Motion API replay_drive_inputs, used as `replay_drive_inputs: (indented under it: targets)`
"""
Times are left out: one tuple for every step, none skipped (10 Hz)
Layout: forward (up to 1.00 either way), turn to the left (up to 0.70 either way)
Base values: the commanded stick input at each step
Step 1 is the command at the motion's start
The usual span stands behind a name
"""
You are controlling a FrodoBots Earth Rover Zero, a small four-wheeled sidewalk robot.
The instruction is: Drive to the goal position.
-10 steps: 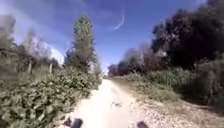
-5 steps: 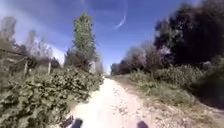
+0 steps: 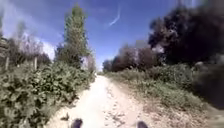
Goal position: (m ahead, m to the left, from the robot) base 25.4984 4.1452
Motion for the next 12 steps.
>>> replay_drive_inputs:
  targets:
    - [0.70,0.00]
    - [0.70,0.00]
    - [0.70,0.00]
    - [0.70,0.00]
    - [0.70,0.00]
    - [0.70,0.00]
    - [0.70,0.00]
    - [0.70,0.00]
    - [0.70,0.00]
    - [0.70,0.00]
    - [0.70,0.00]
    - [0.70,0.00]
